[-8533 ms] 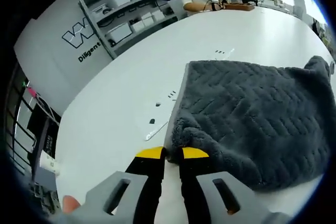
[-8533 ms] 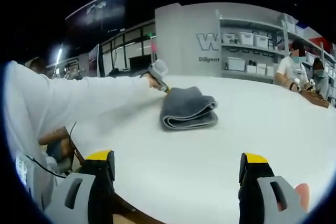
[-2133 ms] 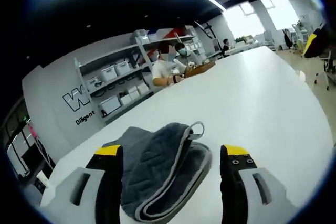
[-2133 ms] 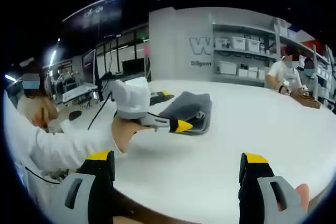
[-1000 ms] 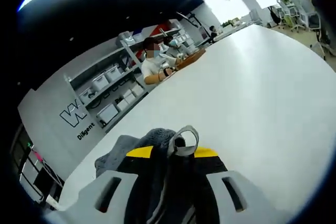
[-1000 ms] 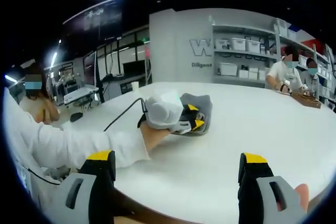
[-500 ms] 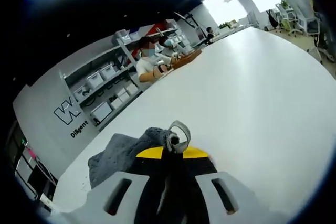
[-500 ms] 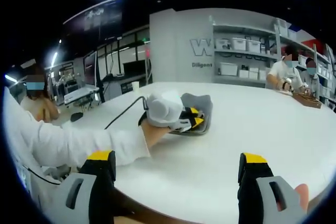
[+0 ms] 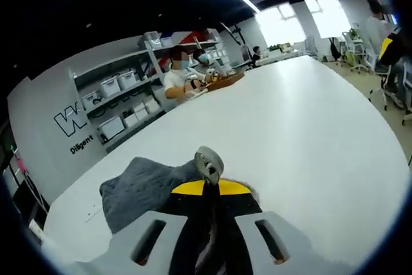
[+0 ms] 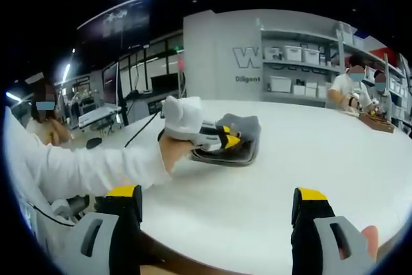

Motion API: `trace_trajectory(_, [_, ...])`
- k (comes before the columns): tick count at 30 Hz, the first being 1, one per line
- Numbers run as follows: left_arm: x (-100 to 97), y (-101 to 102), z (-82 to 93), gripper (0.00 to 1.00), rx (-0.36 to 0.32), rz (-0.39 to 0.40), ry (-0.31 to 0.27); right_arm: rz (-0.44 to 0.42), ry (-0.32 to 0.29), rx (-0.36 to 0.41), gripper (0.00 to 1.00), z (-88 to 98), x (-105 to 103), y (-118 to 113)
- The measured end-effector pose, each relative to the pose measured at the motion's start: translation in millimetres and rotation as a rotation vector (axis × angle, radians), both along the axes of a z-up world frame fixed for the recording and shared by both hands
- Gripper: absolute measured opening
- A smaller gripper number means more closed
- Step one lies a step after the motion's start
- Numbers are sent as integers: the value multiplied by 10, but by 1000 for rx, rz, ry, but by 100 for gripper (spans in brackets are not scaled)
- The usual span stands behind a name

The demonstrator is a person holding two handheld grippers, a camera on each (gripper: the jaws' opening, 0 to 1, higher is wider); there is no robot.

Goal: Open the folded towel by lifting each exposed corner and separating the folded layers until the towel lies flat within the target outline without major curled edges

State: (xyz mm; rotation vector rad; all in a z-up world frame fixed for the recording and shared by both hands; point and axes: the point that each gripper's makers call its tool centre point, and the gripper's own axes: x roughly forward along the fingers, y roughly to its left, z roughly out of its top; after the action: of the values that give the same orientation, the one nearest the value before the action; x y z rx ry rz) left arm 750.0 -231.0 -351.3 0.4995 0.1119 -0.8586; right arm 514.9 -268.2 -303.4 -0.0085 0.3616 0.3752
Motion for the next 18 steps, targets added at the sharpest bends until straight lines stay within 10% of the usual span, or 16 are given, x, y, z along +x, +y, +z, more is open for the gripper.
trace_trajectory(18, [179,683,146,4,14,81,10,7,2,-4,96,-7,-13,21])
